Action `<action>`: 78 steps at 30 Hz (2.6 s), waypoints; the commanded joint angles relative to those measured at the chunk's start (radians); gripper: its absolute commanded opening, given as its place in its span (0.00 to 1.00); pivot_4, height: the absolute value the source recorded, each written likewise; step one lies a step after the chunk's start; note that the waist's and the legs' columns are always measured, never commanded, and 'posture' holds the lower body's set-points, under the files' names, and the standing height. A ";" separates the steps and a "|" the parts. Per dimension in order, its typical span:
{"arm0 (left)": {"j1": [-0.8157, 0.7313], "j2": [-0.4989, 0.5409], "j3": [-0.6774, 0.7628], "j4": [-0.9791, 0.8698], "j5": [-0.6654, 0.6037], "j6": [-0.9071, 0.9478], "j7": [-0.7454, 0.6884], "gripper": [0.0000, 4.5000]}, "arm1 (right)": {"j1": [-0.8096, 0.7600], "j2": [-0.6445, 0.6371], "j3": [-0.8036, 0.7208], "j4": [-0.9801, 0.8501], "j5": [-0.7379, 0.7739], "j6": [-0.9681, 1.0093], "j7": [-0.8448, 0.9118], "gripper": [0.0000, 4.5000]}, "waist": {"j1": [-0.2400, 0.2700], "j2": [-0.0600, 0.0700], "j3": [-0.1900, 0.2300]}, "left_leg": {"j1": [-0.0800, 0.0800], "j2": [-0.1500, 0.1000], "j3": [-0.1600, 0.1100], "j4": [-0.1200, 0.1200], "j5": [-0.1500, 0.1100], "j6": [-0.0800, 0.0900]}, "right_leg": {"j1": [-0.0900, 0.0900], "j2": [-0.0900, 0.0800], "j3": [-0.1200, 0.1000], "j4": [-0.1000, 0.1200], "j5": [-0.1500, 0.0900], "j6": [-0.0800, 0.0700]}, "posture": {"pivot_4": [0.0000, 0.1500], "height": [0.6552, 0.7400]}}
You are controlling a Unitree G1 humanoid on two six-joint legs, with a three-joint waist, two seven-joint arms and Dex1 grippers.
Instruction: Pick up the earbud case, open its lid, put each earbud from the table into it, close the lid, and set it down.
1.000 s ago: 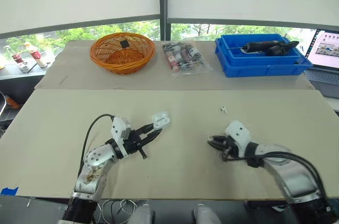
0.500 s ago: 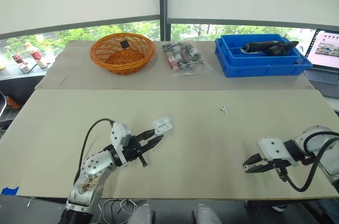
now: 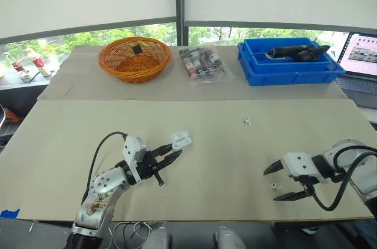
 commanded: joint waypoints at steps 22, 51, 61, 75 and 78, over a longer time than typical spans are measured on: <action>0.037 -0.005 -0.037 -0.068 -0.001 0.017 0.046 0.11 | 0.022 -0.138 0.098 -0.395 -0.256 0.336 -0.109 0.85 | 0.007 0.002 0.001 | -0.001 0.000 0.002 0.000 0.000 0.000 | 0.000 0.000 -0.002 -0.001 0.000 0.000 | 1.00 1.00; 0.007 -0.016 -0.056 -0.034 0.001 0.001 0.047 0.11 | -0.004 -0.115 -0.003 -0.389 -0.144 0.416 -0.083 0.08 | 0.002 0.002 0.001 | -0.001 0.000 0.001 0.000 0.000 0.000 | 0.000 0.000 -0.002 -0.001 0.000 0.000 | 1.00 1.00; -0.100 -0.085 -0.037 0.007 -0.015 0.016 0.088 0.11 | -0.194 0.385 -0.267 -0.581 0.385 1.019 -0.479 0.08 | 0.004 0.001 0.002 | -0.003 0.000 -0.001 0.001 0.000 0.000 | -0.001 0.000 -0.002 0.000 0.000 0.000 | 1.00 1.00; -0.207 -0.209 -0.054 0.037 -0.012 0.046 0.177 0.11 | -0.103 1.033 -0.236 -0.636 0.501 0.917 -1.037 0.08 | -0.002 0.001 0.002 | -0.003 -0.001 -0.004 0.001 0.001 -0.002 | -0.004 0.000 -0.002 0.003 0.000 0.000 | 1.00 1.00; -0.212 -0.215 -0.054 0.037 -0.013 0.051 0.180 0.11 | -0.080 1.038 -0.192 -0.619 0.463 0.852 -1.051 0.08 | -0.004 0.001 0.002 | -0.003 -0.001 -0.003 0.001 0.001 -0.002 | -0.004 0.000 -0.002 0.003 0.000 0.000 | 1.00 1.00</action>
